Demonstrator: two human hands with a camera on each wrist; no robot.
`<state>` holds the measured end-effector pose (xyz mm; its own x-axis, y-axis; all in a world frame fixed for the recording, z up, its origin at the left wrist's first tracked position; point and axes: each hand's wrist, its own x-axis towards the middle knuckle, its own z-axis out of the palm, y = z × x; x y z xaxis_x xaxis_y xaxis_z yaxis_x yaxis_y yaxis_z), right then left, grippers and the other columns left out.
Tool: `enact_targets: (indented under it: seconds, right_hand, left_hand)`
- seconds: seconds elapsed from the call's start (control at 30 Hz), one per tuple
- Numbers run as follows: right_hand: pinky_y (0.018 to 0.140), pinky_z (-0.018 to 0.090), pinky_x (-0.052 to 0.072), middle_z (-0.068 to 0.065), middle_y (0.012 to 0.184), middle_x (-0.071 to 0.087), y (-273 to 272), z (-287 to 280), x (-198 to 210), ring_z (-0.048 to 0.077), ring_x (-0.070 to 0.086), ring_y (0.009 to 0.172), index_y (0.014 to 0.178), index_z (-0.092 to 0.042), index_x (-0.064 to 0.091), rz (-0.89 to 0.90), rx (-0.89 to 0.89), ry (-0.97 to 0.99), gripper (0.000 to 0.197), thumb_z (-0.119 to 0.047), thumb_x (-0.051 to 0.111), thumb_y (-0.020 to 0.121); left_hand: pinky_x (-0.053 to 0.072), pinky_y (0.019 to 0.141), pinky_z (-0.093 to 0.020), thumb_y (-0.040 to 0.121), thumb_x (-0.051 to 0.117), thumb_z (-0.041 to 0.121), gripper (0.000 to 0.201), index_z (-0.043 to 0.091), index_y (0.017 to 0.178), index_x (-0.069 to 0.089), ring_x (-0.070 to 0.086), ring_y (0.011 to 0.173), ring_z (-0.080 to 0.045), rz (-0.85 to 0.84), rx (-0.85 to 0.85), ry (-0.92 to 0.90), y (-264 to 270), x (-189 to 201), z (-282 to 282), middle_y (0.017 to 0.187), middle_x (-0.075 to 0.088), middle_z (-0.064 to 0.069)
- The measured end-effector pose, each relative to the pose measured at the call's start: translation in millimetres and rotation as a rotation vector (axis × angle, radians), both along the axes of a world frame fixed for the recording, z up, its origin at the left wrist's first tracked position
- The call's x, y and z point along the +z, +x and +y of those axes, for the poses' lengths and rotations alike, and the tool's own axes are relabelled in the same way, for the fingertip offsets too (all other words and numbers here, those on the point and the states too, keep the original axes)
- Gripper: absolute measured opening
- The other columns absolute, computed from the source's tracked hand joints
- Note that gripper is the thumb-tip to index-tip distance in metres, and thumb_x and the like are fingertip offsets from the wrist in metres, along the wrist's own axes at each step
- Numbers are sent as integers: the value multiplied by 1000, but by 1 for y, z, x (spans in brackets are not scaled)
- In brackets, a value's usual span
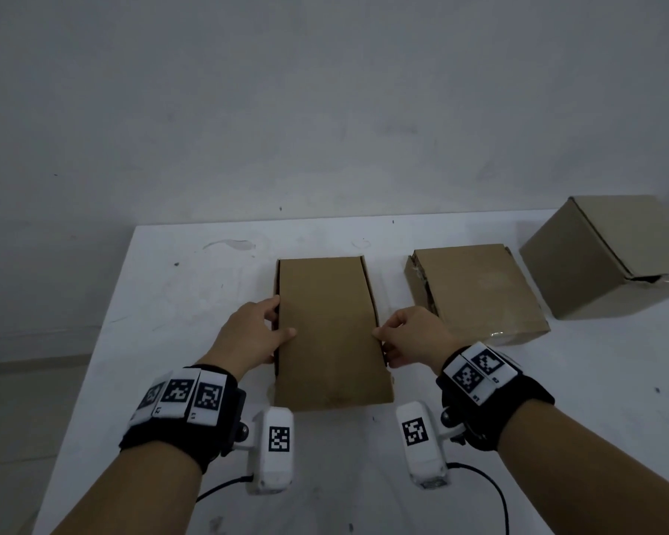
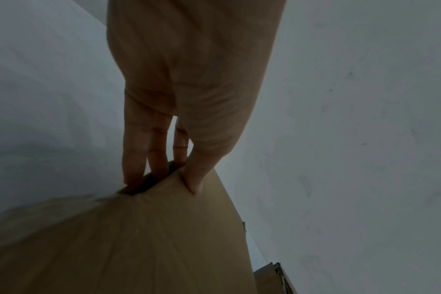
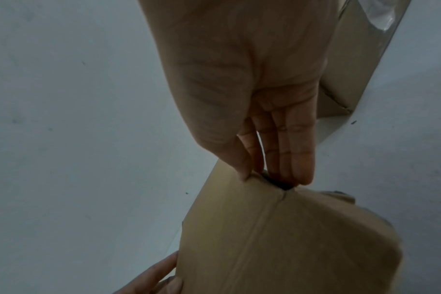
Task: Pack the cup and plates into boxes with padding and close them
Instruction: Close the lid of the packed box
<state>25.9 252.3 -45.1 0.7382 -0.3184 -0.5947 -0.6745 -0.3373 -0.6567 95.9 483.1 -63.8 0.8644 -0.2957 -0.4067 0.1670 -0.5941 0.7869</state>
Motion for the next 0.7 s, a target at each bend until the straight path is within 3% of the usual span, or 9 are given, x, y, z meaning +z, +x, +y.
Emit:
enact_targets:
  seconds: [0.13,0.27,0.43,0.53,0.7]
  right_hand:
    - [72,38,60,17,87,70,-4,-3,9,26,69,75,91,-5,62,8,-3,57,12,-9,70,84]
    - [73,35,59,15,91,68,-3,-2,17,23,67,74,99,-7,58,70,50,130,21,-6,70,82]
    - [77,35,58,11,86,67,-4,4,13,22,66,75,91,-13,56,52,105,6,19,-11,72,81]
    - [71,36,60,12,81,68,-7,8,12,23,69,71,84,-12,57,12,97,-78,19,-11,75,79]
    - [67,40,61,11,77,71,-13,11,7,26,72,70,78,-11,58,8,110,-209,24,-20,80,73]
  left_hand:
    - [56,68,-30,87,68,22,68,23,146,36,56,104,-23,24,1,-1,-1,2,0,126,49,-4]
    - [52,62,-26,86,68,16,71,23,147,32,56,98,-24,102,23,-56,-3,9,-3,114,48,0]
    - [56,75,-38,86,68,15,65,20,143,39,56,100,-27,43,-1,1,-9,13,-7,110,48,1]
    - [57,80,-44,84,71,20,67,18,143,39,58,101,-29,-15,-30,97,-8,10,-8,120,50,-4]
    - [49,90,-37,83,70,33,77,24,148,29,56,102,-25,-137,-83,268,-10,0,-7,126,46,-9]
